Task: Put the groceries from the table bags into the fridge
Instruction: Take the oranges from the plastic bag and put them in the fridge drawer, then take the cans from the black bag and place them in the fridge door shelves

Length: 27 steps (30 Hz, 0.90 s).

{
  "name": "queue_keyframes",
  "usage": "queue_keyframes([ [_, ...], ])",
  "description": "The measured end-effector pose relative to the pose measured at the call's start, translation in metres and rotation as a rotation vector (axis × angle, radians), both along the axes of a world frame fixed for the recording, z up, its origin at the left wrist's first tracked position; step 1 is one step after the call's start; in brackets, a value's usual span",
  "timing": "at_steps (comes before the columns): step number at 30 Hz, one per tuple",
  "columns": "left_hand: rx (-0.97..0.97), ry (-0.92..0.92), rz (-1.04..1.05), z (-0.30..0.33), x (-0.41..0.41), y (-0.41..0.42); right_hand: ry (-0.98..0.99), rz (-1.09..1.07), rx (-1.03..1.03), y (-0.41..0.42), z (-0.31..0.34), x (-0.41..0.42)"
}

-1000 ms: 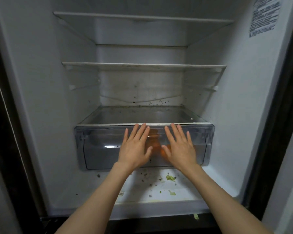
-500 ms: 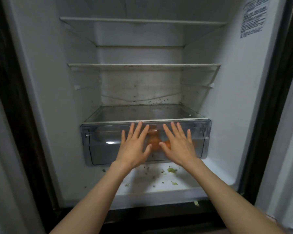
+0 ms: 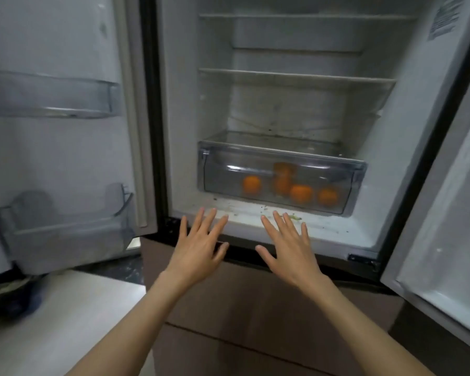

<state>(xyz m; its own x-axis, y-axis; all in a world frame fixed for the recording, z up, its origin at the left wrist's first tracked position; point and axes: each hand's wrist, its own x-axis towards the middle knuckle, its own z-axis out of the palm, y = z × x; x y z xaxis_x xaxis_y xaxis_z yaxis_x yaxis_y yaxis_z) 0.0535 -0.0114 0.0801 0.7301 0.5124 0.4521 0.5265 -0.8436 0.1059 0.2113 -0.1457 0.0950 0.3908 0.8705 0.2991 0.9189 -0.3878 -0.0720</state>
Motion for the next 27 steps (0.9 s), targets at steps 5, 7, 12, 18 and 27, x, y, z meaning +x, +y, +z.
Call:
queue_keyframes([
  [5,-0.095,0.105,0.153,-0.04,-0.08,-0.045,0.003,0.158,-0.086,-0.01,-0.022,-0.056],
  [7,-0.133,0.104,0.228,-0.052,-0.12,-0.054,0.035,0.217,-0.103,-0.006,-0.037,-0.087],
  [12,-0.201,0.117,0.439,-0.075,-0.22,-0.068,0.082,0.436,-0.166,0.005,-0.066,-0.174],
  [18,-0.276,0.081,0.745,-0.083,-0.383,-0.098,0.091,0.708,-0.214,0.043,-0.082,-0.328],
  [27,-0.361,-0.049,1.189,-0.098,-0.645,-0.163,0.169,1.049,-0.24,0.048,-0.101,-0.614],
])
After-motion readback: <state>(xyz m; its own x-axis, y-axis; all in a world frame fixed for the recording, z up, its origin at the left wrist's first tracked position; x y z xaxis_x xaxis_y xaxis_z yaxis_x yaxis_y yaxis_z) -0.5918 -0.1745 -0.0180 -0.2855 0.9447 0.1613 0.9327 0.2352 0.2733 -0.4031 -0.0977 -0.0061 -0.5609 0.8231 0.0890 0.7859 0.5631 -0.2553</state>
